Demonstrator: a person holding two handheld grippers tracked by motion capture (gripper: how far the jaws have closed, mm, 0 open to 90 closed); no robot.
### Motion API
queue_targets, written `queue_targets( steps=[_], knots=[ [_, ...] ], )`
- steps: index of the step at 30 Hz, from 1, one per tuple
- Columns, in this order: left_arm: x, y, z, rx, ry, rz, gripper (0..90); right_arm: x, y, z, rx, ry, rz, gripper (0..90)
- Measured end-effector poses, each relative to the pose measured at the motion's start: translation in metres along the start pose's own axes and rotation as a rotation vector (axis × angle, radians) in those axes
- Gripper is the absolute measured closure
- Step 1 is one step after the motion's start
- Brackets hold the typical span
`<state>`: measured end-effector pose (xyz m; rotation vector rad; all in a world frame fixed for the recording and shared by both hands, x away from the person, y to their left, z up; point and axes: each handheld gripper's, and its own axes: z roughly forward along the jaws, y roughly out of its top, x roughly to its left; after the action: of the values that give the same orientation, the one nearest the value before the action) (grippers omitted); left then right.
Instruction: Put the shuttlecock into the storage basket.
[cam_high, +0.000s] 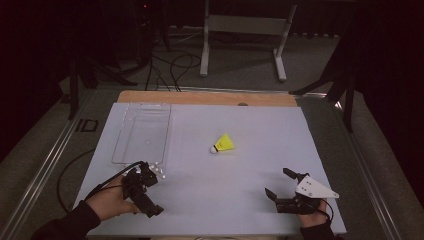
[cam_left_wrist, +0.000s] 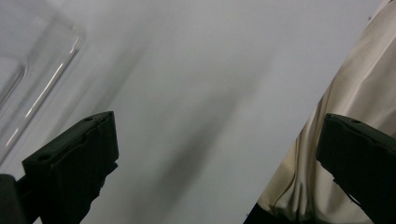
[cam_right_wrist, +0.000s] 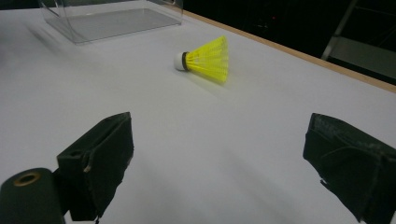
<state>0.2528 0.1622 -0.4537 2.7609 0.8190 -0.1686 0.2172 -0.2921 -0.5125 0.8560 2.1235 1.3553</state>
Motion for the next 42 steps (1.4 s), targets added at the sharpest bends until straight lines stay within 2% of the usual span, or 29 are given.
queue_targets(
  steps=[1,4,6,19,26,29,31,34,42],
  knots=[
    [-0.001,0.002,0.0,-0.002,-0.009,-0.007,0.0,0.0,0.0,0.0,0.0,0.0,0.0,8.7],
    [-0.003,0.006,0.0,-0.007,-0.015,0.022,0.0,0.0,0.0,0.0,0.0,-0.001,0.002,8.7],
    [-0.004,0.01,-0.001,-0.02,-0.023,0.022,0.0,0.0,0.0,0.0,-0.001,0.001,0.002,8.7],
    [-0.006,0.032,-0.001,-0.038,0.0,0.052,0.0,0.0,0.0,0.0,-0.003,0.001,-0.001,8.7],
    [-0.008,0.045,-0.002,-0.053,-0.005,0.073,0.0,0.0,0.0,0.0,-0.003,-0.002,0.0,8.7],
    [-0.01,0.052,-0.004,-0.071,-0.003,0.087,0.0,0.0,0.0,0.0,-0.004,-0.001,-0.002,8.8],
    [-0.011,0.056,-0.006,-0.084,-0.017,0.093,0.0,0.0,0.0,0.0,-0.005,-0.001,0.0,8.7],
    [-0.012,0.062,-0.008,-0.095,-0.001,0.108,0.0,0.0,0.0,-0.001,-0.006,0.0,-0.001,8.7],
    [-0.01,0.077,-0.011,-0.131,-0.005,0.11,0.0,0.0,0.0,0.0,-0.006,0.001,0.0,8.8]
  ],
)
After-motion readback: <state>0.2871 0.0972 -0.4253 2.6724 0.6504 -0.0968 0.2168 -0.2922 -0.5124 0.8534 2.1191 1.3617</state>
